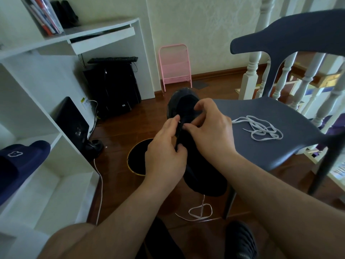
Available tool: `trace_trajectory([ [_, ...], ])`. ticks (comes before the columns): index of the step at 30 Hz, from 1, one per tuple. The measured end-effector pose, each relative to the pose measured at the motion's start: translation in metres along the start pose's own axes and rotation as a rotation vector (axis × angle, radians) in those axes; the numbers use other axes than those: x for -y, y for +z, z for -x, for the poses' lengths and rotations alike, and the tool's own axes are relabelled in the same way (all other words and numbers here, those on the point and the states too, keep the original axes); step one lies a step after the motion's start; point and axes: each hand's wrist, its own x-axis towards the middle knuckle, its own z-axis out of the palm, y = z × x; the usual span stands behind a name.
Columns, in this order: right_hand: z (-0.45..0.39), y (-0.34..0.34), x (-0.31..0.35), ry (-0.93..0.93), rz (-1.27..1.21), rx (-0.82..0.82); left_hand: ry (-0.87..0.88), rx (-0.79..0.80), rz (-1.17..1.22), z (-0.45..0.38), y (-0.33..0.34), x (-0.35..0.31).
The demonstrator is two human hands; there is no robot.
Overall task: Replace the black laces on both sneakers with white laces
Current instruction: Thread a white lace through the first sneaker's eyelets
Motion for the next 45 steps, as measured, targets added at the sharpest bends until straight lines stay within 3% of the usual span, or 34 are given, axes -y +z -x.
trace_trajectory([
  [3, -0.003, 0.000, -0.006, -0.048, 0.096, -0.007, -0.095, -0.006, 0.116, -0.001, -0.002, 0.001],
  [9, -0.004, -0.010, -0.026, 0.030, 0.336, 0.208, -0.229, -0.085, 0.310, -0.012, -0.012, 0.014],
  [14, 0.002, -0.009, -0.029, -0.048, 0.239, 0.140, -0.318, -0.124, 0.569, -0.018, -0.012, 0.010],
  [20, 0.007, -0.004, -0.028, -0.175, 0.299, 0.170, -0.297, -0.171, 0.400, -0.024, -0.014, 0.021],
  [24, 0.007, 0.001, -0.029, -0.219, 0.300, 0.185, -0.345, -0.202, 0.442, -0.028, -0.014, 0.027],
  [27, 0.000, 0.002, -0.041, -0.076, 0.271, 0.211, -0.405, -0.298, 0.702, -0.035, -0.022, 0.024],
  [31, -0.001, 0.005, -0.062, 0.097, 0.267, 0.273, -0.512, -0.611, 1.126, -0.054, -0.065, 0.029],
  [33, 0.002, 0.008, -0.069, 0.112, 0.279, 0.302, -0.472, -0.695, 1.011, -0.061, -0.081, 0.041],
  [35, 0.003, 0.010, -0.073, 0.111, 0.274, 0.312, -0.332, -0.645, 0.584, -0.060, -0.085, 0.045],
  [37, 0.003, 0.010, -0.071, 0.085, 0.265, 0.311, -0.201, -0.354, 0.138, -0.051, -0.076, 0.042],
  [39, 0.004, 0.011, -0.066, 0.042, 0.246, 0.288, -0.177, 0.025, -0.123, -0.038, -0.052, 0.040],
  [41, 0.005, 0.012, -0.058, 0.002, 0.239, 0.269, -0.145, 0.195, -0.233, -0.026, -0.028, 0.035],
  [45, 0.010, 0.013, -0.041, -0.062, 0.362, 0.325, -0.139, 0.086, -0.190, -0.027, -0.017, 0.030],
])
